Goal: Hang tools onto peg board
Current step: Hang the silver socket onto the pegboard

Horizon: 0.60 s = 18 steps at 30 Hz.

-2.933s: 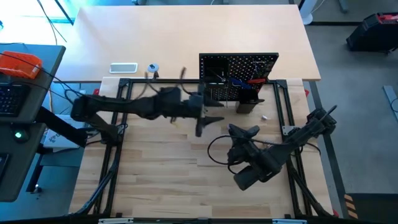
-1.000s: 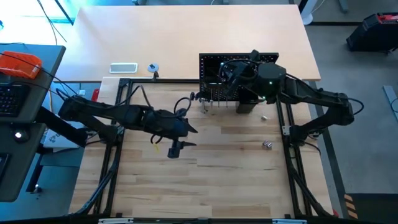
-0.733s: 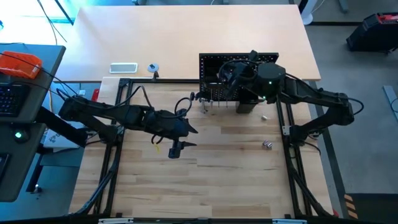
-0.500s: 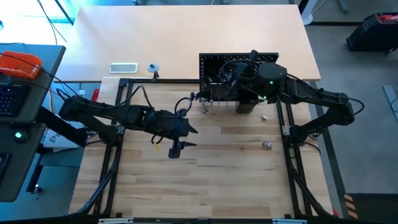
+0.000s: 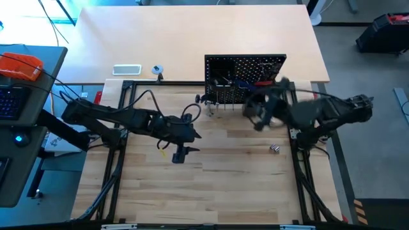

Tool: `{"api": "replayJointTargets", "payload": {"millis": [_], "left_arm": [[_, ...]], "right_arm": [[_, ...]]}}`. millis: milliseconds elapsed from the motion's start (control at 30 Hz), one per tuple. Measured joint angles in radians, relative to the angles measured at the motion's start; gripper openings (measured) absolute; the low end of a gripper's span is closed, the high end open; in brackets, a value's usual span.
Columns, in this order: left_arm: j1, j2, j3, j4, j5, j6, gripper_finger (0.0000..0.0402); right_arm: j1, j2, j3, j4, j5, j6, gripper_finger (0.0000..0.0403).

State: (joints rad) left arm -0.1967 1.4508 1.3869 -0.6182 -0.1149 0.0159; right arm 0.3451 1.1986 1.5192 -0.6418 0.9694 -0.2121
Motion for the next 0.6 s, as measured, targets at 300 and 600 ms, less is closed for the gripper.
{"api": "replayJointTargets", "payload": {"millis": [300, 600], "left_arm": [[0.0, 0.15, 0.0, 0.02, 0.01, 0.083, 0.0223], [0.006, 0.343, -0.001, 0.167, 0.023, 0.118, 0.0222]], "right_arm": [[0.234, -0.002, -0.029, -0.523, -0.158, 0.753, 0.0158], [0.363, -0.001, -0.235, -0.765, -0.338, 1.371, 0.0158]]}}
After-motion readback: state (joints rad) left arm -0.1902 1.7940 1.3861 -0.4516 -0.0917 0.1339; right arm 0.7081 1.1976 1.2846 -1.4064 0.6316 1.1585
